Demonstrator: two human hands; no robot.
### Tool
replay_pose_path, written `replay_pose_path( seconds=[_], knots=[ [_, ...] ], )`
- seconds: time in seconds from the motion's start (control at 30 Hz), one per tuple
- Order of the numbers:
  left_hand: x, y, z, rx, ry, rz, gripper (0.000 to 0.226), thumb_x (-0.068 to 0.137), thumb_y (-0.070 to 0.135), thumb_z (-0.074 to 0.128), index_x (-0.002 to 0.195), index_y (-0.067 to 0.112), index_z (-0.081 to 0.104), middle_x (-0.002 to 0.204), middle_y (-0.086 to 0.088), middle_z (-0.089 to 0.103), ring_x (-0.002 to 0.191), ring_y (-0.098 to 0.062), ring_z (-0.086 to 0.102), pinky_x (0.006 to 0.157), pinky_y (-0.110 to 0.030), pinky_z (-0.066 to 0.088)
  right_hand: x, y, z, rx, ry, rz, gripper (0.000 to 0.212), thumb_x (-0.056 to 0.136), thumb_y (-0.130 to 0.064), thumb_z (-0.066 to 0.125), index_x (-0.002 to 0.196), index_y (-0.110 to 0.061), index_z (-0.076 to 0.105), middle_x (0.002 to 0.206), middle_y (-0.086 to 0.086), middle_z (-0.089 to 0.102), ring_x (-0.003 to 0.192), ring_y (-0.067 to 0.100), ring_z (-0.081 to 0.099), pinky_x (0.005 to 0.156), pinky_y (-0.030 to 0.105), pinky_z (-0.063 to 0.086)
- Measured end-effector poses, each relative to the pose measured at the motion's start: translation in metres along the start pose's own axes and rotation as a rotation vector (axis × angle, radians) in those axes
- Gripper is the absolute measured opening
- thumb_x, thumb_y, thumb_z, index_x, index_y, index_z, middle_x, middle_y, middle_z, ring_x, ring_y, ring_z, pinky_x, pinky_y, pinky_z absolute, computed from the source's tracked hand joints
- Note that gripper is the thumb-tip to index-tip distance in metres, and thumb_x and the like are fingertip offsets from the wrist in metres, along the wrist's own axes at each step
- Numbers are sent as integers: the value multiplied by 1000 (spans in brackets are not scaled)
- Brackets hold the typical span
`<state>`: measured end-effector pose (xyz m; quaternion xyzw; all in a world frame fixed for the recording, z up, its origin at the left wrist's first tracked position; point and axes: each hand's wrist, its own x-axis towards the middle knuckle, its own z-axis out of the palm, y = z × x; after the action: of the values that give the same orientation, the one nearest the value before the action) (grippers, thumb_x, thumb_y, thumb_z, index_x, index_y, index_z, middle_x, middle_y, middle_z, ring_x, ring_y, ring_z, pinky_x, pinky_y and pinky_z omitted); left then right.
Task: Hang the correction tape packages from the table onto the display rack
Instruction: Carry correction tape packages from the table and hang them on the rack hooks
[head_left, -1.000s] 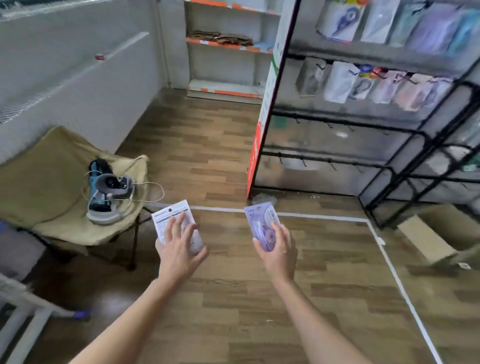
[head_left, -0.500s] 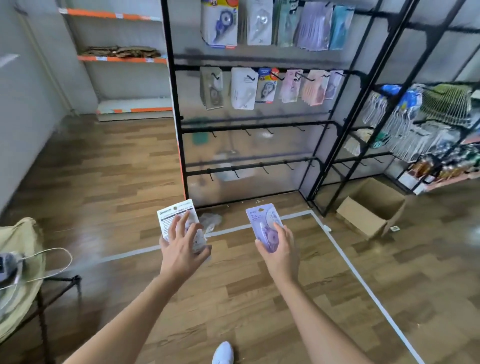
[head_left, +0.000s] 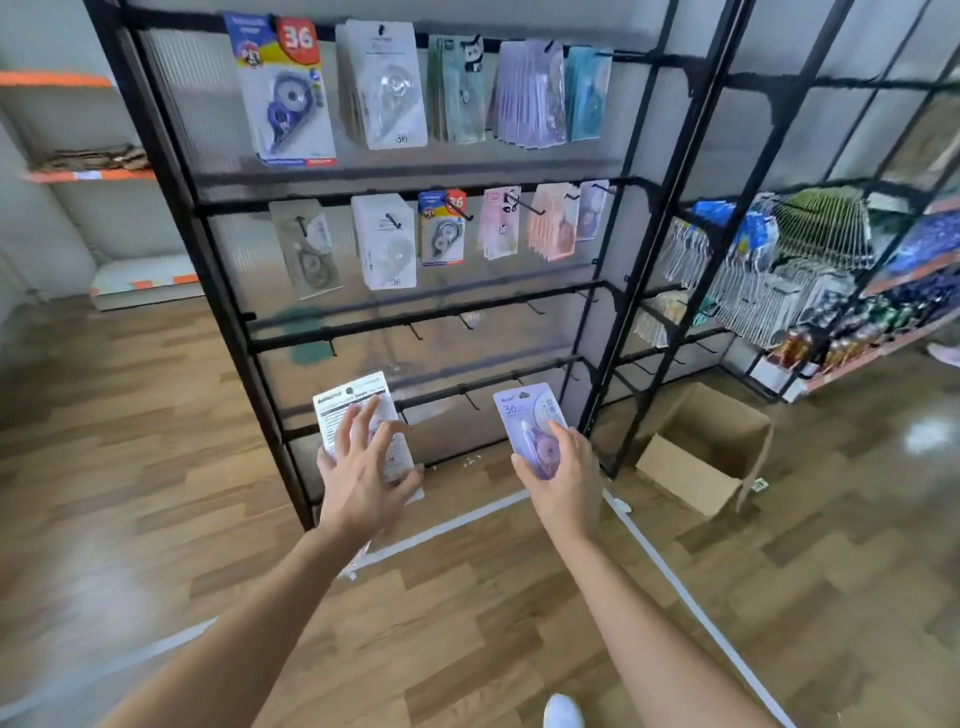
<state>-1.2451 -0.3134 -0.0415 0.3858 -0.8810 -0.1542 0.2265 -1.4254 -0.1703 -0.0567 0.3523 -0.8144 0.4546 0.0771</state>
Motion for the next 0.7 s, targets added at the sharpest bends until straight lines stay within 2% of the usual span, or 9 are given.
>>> replay_pose_path(
  seconds=[0.17,0.27,0.47,0.6,0.7],
  knots=[
    [77,47,37,-48,78,6,41,82,32,64,120,26,50,155,-1,17,143,-19,1,103,-56,19,84,44,3,11,0,-62,52,73,-30,80,116,-7,62,114,11,60,102,31,58,78,47,52],
    [123,81,57,-47,102,-1,44,79,41,54,119,24,51,155,0,19,143,-19,2,103,-53,20,140,69,-4,26,27,-111,50,72,-26,81,113,-5,62,108,10,62,96,29,60,73,43,53],
    [194,136,92,-53,149,3,54,70,56,37,115,28,50,154,1,20,142,-16,3,101,-54,22,235,111,-15,25,43,-154,53,75,-27,79,118,-3,60,118,15,59,106,31,58,79,44,52],
    [239,154,109,-47,163,9,54,69,55,37,114,29,50,153,1,23,142,-16,5,99,-55,25,280,132,-6,48,19,-135,54,78,-28,77,123,-5,58,125,15,57,116,30,54,87,48,49],
    [280,162,121,-41,163,24,56,69,56,38,115,27,51,153,0,23,142,-17,6,99,-55,25,317,143,6,69,11,-138,55,79,-32,75,125,-8,57,126,14,56,116,28,54,89,46,48]
  ],
)
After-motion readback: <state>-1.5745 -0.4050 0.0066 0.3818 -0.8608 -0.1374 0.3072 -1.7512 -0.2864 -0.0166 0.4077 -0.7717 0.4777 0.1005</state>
